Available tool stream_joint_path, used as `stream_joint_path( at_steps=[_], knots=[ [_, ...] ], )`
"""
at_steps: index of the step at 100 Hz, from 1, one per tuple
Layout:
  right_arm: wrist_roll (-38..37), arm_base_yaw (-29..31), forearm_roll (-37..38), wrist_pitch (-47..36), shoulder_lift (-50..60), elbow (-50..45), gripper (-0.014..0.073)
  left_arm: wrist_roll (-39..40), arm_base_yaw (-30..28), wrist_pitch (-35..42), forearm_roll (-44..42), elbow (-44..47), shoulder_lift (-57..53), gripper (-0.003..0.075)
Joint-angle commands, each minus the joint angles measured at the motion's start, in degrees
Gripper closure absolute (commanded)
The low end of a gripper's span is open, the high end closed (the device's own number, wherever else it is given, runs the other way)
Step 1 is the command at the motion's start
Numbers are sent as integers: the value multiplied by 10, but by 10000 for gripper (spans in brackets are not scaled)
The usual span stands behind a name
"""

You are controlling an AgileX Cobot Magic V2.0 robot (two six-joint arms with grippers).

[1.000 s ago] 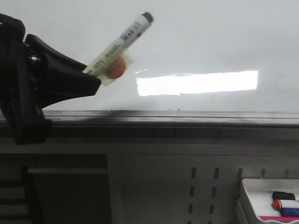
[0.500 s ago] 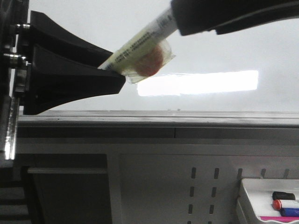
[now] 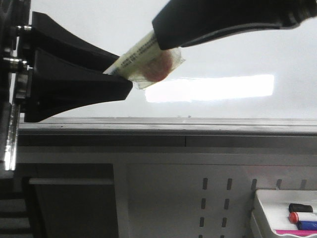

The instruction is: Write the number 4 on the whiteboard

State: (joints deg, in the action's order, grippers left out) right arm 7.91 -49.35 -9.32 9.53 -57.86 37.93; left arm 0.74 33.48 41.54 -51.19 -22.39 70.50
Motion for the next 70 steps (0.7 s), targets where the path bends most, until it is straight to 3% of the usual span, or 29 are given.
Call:
stream_joint_path(
  at_steps=[1, 10, 19, 25, 34, 47, 70],
  knots=[
    [5, 1, 3, -42, 5, 21, 663, 6, 3, 40, 19, -12, -14, 724],
    [5, 1, 3, -45, 5, 21, 662, 6, 3, 35, 19, -12, -14, 633],
    [5, 1, 3, -47, 5, 21, 662, 6, 3, 11, 38, -12, -14, 481],
    [5, 6, 3, -40, 2, 22, 662, 6, 3, -24, 107, -12, -17, 374],
    [4, 19, 0, -34, -11, 31, 662, 6, 3, -70, 242, -11, -29, 293],
    [4, 60, 0, -19, -48, 80, 660, 6, 3, -118, 355, -11, -54, 271],
    [5, 126, 32, 29, -136, 210, 660, 6, 3, -142, 364, -11, -83, 272]
  ],
)
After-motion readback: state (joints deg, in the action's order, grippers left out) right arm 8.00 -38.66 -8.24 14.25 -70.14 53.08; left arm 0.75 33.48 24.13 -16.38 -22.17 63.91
